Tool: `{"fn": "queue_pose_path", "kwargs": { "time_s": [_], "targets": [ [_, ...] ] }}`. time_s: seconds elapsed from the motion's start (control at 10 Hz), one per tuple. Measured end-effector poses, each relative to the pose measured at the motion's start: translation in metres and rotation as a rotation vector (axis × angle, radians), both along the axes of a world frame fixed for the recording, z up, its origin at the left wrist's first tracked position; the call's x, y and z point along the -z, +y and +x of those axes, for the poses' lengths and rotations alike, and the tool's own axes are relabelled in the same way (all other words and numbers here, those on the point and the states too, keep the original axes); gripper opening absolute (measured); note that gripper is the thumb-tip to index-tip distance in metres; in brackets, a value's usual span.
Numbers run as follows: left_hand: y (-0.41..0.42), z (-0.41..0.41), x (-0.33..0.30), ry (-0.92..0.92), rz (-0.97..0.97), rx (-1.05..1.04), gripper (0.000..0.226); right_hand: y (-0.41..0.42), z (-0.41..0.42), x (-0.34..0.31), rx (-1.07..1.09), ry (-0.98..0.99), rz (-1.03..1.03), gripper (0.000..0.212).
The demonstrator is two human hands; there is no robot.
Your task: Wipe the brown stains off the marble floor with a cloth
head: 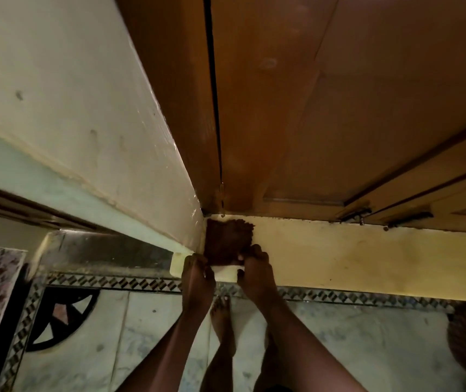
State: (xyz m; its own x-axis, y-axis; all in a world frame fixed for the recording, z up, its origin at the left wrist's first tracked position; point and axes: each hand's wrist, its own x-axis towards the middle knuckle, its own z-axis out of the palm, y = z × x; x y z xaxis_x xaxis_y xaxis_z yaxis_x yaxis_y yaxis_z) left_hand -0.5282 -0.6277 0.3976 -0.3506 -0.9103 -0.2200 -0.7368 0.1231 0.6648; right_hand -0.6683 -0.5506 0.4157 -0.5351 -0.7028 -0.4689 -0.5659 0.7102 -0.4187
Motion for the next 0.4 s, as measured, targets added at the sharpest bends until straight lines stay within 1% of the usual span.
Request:
{"fn": "queue_pose_path", "kwargs": {
  "time_s": [0.1, 0.2, 0.3, 0.4],
  "targets": [
    [0.006, 0.005, -0.005, 0.058, 0.099, -0.019, 0.026, 0.007, -0.001, -0.010, 0.006, -0.025, 0.030, 0.047],
    [0.007, 0.008, -0.034, 0.228, 0.209, -0.167, 0.022, 0.016, 0.003, -0.037, 0.128, -0.112, -0.093, 0.032],
    [0.014, 0.015, -0.085, 0.489, 0.367, -0.335, 0.018, 0.033, 0.015, -0.079, 0.359, -0.285, -0.342, 0.012],
    [0.034, 0.026, -0.134, 0.513, 0.341, -0.235, 0.018, 0.051, 0.036, -0.123, 0.521, -0.487, -0.486, 0.017]
  ]
}}
